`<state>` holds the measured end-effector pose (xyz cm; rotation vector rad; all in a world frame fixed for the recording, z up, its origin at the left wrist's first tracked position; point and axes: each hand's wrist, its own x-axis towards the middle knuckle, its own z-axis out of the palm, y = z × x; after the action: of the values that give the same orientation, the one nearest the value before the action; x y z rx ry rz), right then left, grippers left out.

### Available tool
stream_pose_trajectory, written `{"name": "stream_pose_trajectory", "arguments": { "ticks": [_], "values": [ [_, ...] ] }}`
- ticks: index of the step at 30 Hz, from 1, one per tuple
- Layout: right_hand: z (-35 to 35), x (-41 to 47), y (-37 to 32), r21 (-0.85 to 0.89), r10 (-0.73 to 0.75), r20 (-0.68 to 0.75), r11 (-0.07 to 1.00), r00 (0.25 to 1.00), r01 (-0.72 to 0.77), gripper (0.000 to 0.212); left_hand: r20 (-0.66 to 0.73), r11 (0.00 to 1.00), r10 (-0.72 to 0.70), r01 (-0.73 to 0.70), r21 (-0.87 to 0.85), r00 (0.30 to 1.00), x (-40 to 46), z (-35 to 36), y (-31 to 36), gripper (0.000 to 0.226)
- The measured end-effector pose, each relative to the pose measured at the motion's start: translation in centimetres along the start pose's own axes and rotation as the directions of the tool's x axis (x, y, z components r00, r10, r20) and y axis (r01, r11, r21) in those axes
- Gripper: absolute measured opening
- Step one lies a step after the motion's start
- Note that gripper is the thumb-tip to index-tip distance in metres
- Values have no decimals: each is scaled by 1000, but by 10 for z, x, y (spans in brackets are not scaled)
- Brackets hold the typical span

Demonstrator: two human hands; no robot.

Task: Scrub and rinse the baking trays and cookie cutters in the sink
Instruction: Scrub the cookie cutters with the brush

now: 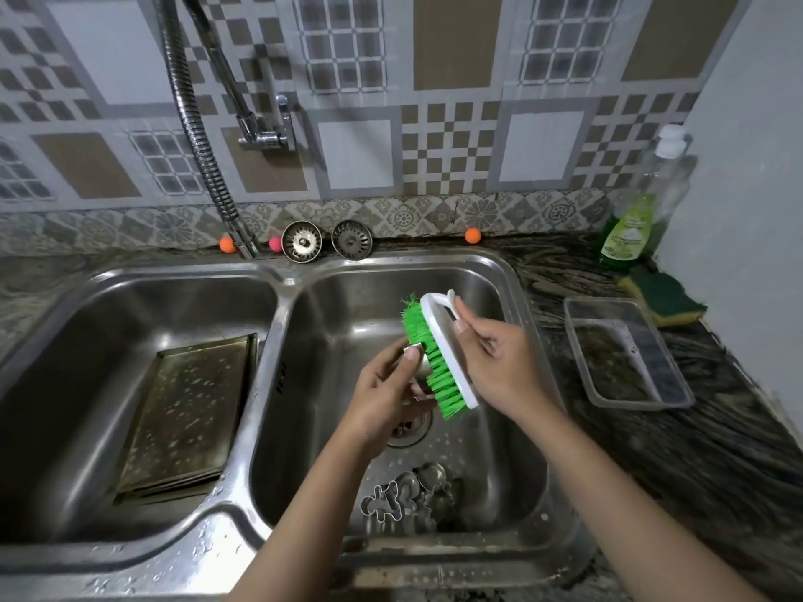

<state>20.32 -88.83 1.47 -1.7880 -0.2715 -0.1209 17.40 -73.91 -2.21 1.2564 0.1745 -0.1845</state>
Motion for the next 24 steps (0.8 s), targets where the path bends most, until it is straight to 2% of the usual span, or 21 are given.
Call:
{"name": "stream_pose_trajectory", "arguments": {
  "ticks": [2, 5, 9, 13, 15, 18, 21, 24],
  "values": [
    [-7, -2, 3, -32, 9, -11, 999, 1000, -10, 36, 8, 1000, -16, 16, -10, 1000, 3, 2, -2, 51],
    [-17, -3, 9, -83, 23, 10, 996, 1000, -22, 34, -43, 993, -37, 32, -117, 998, 6, 3, -2, 45],
    [-12, 3, 8, -46, -6, -78, 999, 997, 3, 34, -54, 997, -61, 58, -41, 997, 9, 10, -1, 46],
    [1, 0, 6, -70, -72, -105, 995, 992, 65, 33, -67, 985, -41, 29, -167, 997, 8, 11, 7, 52],
    [0, -6, 16, -74, -85, -82, 994, 993, 79, 33, -73, 981, -40, 26, -191, 997, 7, 3, 8, 48],
    [-4, -22, 34, -170, -34, 34, 985, 999, 39, 32, -142, 963, -75, 35, -266, 987, 11, -15, 13, 45],
    [-10, -23, 39, -215, 7, 89, 977, 996, 13, 35, -140, 982, -124, 101, -157, 982, 11, -24, 17, 46],
    [-9, -1, 28, -114, -79, -7, 991, 997, 77, 35, -51, 977, -208, 205, -64, 977, 3, -8, 12, 30]
  ]
}}
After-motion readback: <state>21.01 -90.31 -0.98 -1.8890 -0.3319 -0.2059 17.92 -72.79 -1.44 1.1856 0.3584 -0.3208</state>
